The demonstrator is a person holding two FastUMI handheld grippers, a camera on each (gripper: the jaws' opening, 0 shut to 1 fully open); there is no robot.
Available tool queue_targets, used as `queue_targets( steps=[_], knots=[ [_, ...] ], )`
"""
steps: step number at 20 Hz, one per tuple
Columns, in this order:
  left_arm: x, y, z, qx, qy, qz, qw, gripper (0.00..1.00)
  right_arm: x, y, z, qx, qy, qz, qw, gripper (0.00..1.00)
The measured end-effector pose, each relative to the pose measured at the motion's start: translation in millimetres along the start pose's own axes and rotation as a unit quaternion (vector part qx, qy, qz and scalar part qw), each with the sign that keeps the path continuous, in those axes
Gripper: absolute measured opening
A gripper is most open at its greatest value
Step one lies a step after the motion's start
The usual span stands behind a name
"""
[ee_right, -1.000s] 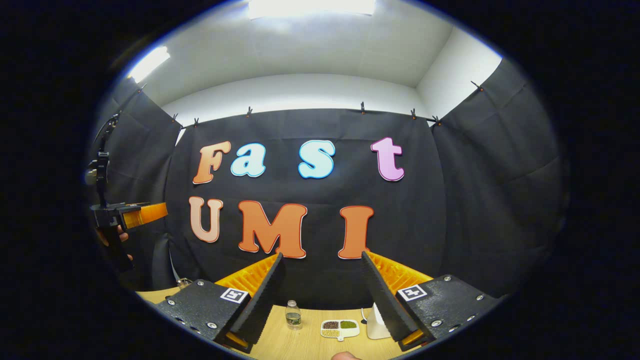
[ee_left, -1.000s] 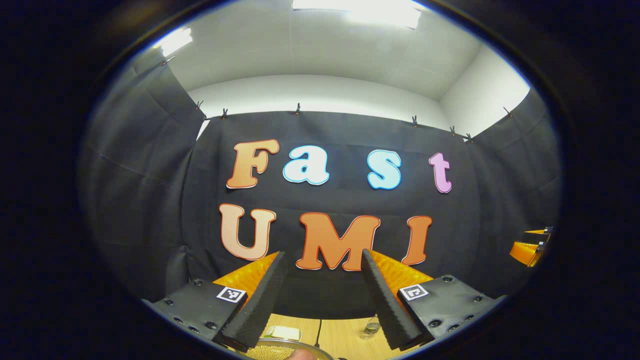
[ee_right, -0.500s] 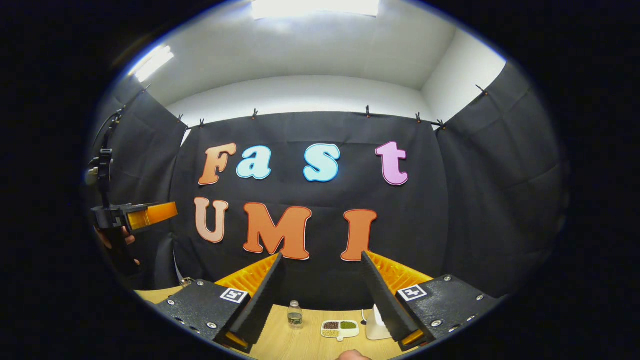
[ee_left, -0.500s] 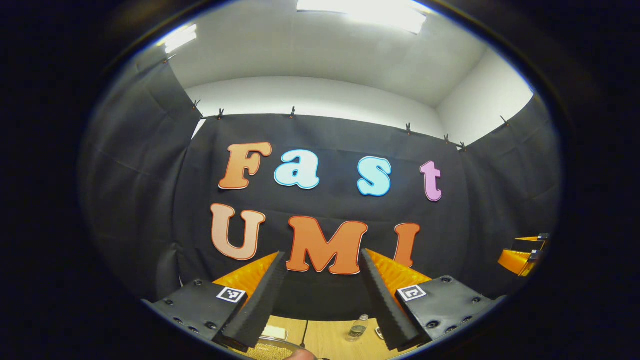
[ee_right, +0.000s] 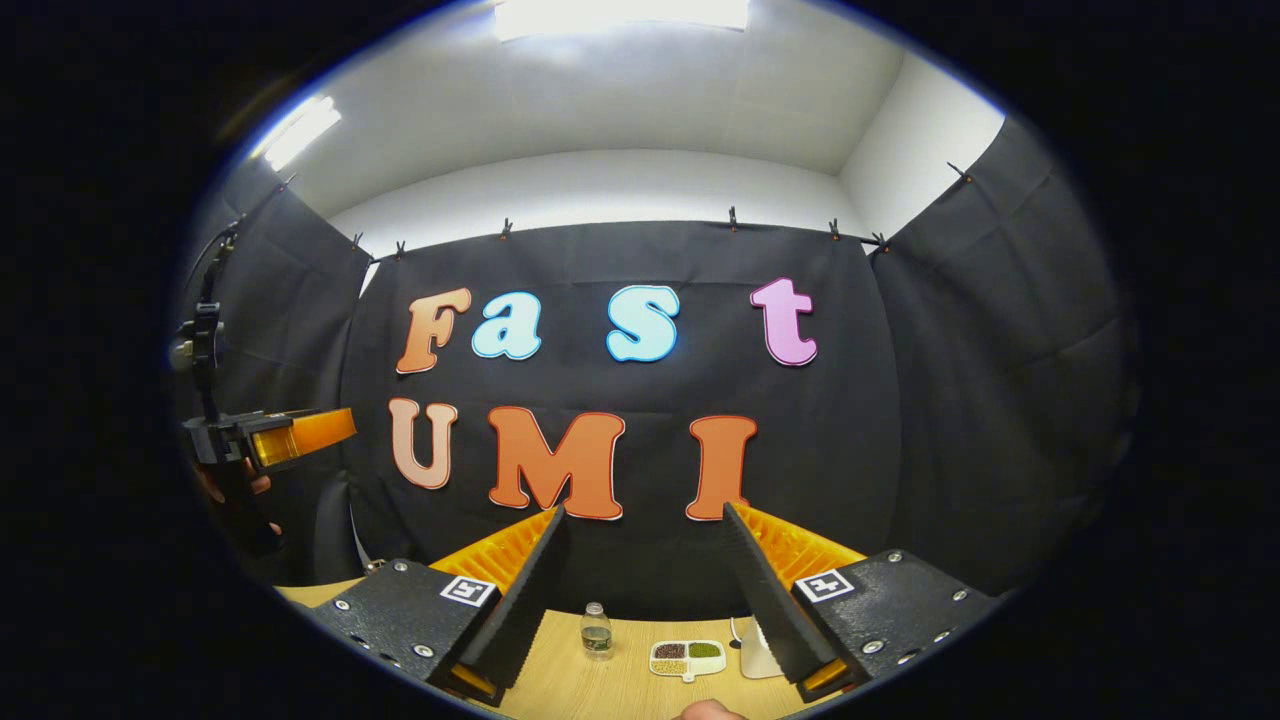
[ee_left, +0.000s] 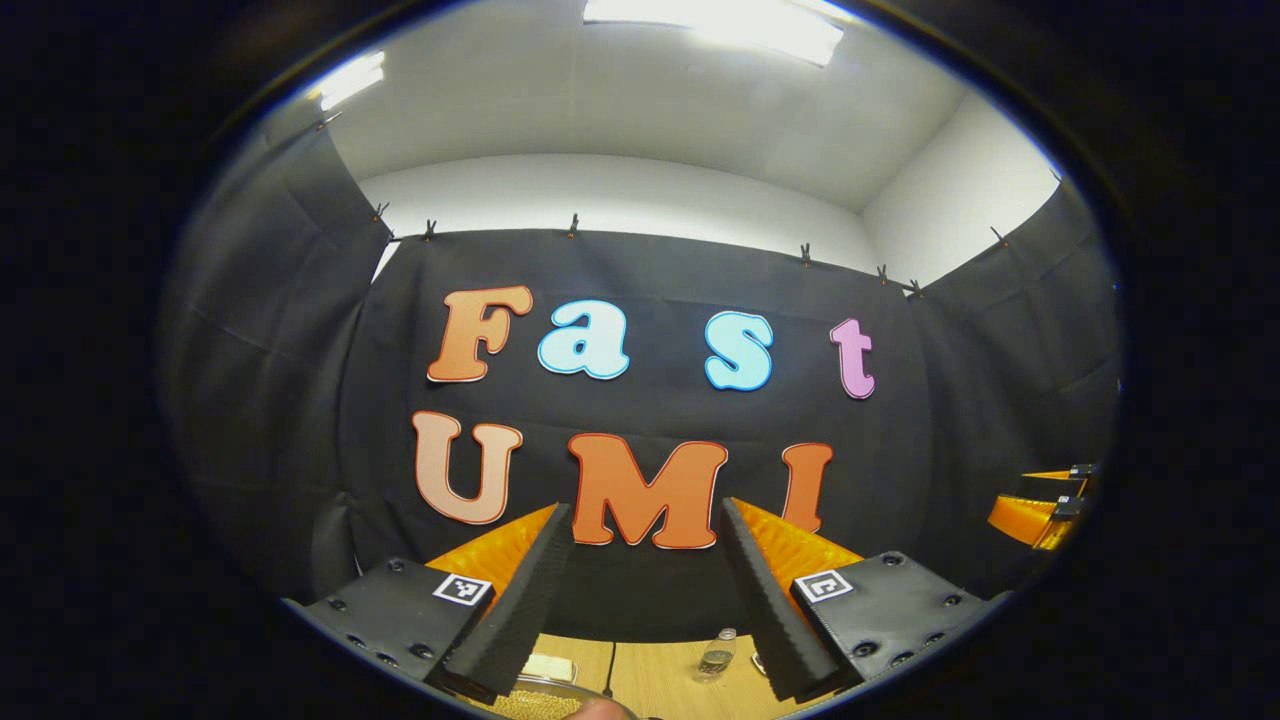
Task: First push the handle of the pot to place it horizontally, then grasp the pot with both hands and set it on the induction cooktop.
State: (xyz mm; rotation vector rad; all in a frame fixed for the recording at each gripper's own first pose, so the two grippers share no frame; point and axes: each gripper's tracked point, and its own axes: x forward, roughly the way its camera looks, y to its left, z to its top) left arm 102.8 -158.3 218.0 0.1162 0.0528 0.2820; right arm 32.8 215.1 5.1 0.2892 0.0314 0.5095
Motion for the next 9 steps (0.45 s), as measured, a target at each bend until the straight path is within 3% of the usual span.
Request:
queue_targets(
  steps=[1, 4, 9],
  knots=[
    [-0.1, 0.4, -2.0, 0.002, 0.001, 0.000, 1.000, 0.96, 0.2, 1.3, -0.1, 0.000, 0.000, 0.001, 1.000, 0.93],
    [-1.4, -0.8, -4.1, 0.007, 0.003, -0.001, 1.000, 0.93, 0.5, 3.4, -1.8, -0.004, 0.002, 0.004, 1.000, 0.93],
    [0.5, -5.3, -3.5, 0.017, 0.000, -0.007, 1.000, 0.96, 1.5, 3.8, -3.0, -0.002, 0.006, 0.004, 1.000, 0.93]
  ],
)
